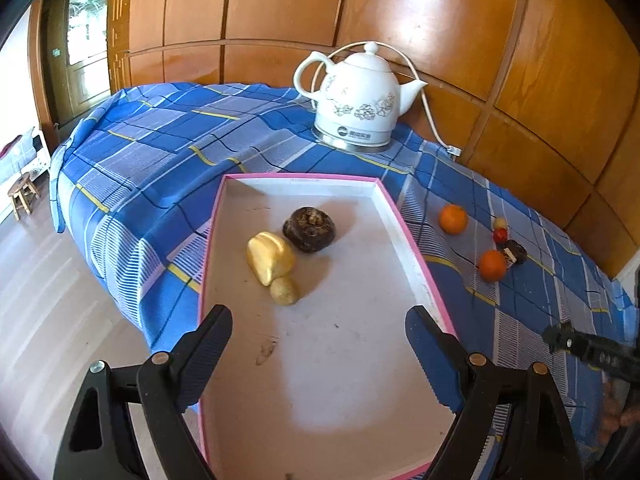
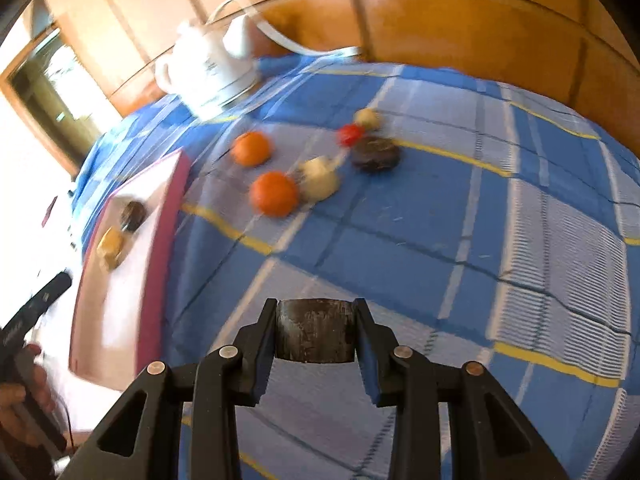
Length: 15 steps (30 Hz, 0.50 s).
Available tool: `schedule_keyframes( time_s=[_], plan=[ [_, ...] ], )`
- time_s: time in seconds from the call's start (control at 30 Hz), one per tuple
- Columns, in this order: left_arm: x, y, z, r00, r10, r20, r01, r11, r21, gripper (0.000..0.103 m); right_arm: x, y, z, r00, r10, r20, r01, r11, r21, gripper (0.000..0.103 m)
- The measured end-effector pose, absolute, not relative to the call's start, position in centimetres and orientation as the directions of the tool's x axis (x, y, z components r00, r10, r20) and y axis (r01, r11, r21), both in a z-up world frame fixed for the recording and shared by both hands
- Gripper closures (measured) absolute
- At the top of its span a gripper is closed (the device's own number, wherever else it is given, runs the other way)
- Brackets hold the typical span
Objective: Organize fruits
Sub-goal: 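Lift the dark taro piece with the right gripper toward the tray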
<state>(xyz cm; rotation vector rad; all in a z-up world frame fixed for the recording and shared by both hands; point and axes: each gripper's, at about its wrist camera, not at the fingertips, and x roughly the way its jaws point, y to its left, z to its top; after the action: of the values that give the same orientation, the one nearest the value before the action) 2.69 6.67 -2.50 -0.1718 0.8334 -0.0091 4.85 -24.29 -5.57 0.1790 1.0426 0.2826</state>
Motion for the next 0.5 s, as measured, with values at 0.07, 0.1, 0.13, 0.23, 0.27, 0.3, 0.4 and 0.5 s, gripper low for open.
schedule_keyframes(
  time_s=[0.07, 0.1, 0.13, 0.23, 0.27, 0.3, 0.4, 0.5],
  plan=[
    [2.7, 7.2, -2.6, 0.673, -0.061, -0.738, -0.077, 0.985, -0.152, 0.013, 4.7, -22.4, -5.3, 0.457, 0.329, -0.826, -0.209, 0.943, 0.26, 0.067],
    [2.7, 7.4, -2.6, 0.672, -0.055, -0.739, -0.084, 0.985, -0.15, 0.013, 4.7, -21.3, -5.1, 0.446, 0.341, -0.827, -0.243, 0.936, 0.255, 0.067],
    [2.8, 7.6, -2.7, 0.67, -0.049, -0.741, -0.092, 0.985, -0.148, 0.013, 4.7, -20.2, -4.9, 0.432, 0.359, -0.827, -0.276, 0.926, 0.258, 0.067],
    [2.8, 8.6, -2.9, 0.666, -0.036, -0.746, -0.119, 0.981, -0.154, 0.013, 4.7, -17.4, -4.5, 0.405, 0.396, -0.824, -0.351, 0.9, 0.259, 0.067],
    [2.8, 8.8, -3.0, 0.665, -0.032, -0.746, -0.126, 0.98, -0.154, 0.013, 4.8, -16.5, -4.3, 0.396, 0.406, -0.824, -0.374, 0.891, 0.259, 0.067],
    [2.8, 9.0, -3.0, 0.664, -0.03, -0.747, -0.131, 0.979, -0.156, 0.013, 5.1, -15.2, -4.1, 0.384, 0.419, -0.823, -0.399, 0.879, 0.261, 0.067],
    [2.7, 9.7, -2.9, 0.669, -0.028, -0.743, -0.145, 0.975, -0.167, 0.013, 6.0, -12.4, -3.7, 0.357, 0.446, -0.821, -0.443, 0.854, 0.272, 0.067],
    [2.6, 10.3, -2.8, 0.676, -0.021, -0.737, -0.155, 0.973, -0.171, 0.013, 7.4, -10.1, -4.0, 0.327, 0.463, -0.824, -0.465, 0.838, 0.286, 0.067]
  ],
)
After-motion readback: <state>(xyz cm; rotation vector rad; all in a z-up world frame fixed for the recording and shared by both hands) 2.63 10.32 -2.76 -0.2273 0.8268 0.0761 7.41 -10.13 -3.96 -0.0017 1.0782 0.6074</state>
